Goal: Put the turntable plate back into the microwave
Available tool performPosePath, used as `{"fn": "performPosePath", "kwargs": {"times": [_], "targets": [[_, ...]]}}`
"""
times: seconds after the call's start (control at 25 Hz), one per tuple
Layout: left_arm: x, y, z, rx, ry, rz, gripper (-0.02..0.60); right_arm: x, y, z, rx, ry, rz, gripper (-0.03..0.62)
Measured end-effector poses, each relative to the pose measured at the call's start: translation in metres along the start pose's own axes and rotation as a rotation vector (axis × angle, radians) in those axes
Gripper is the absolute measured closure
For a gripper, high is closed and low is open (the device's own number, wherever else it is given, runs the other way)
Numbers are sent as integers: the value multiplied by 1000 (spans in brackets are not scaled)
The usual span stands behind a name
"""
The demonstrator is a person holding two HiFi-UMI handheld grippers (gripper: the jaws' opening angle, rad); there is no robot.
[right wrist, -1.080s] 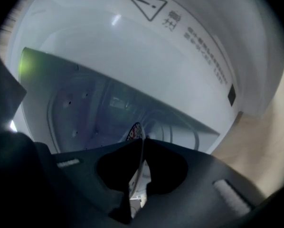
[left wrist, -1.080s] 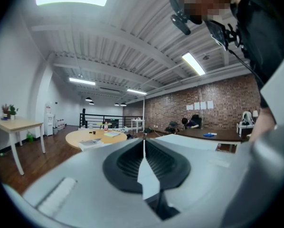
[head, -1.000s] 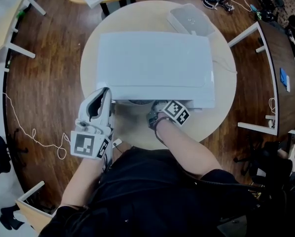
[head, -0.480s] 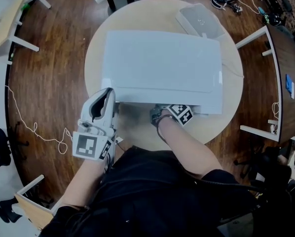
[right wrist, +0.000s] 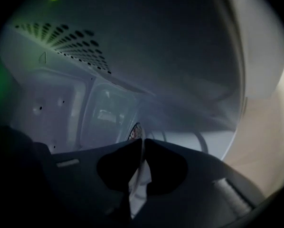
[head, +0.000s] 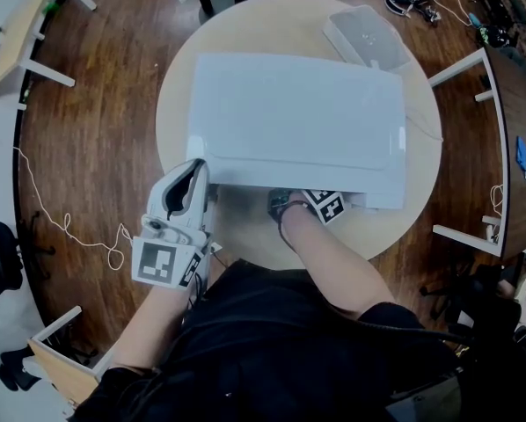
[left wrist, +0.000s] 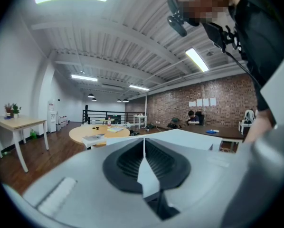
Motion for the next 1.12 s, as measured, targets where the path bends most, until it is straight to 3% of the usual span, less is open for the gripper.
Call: {"fn": "performPosePath", "kwargs": {"times": [0.16, 0.8, 1.12], "targets": [[-3, -1, 1, -6, 30, 5, 571, -1, 2, 1, -30, 5, -5, 572], [-3, -8, -5, -4, 26, -18, 571, 2, -7, -8, -100, 28, 0, 553], [-3, -12, -15, -19, 29, -34, 571, 3, -26, -11, -60, -2, 7, 545]]}}
Point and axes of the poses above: the fingertips, and each gripper's own axes: y forward along the fingers, z to its left, x out of its top, the point moved 10 cm from there along -y, backward along the fingers, and after that the axes turned 5 degrees about z, right-handed, at the moved point
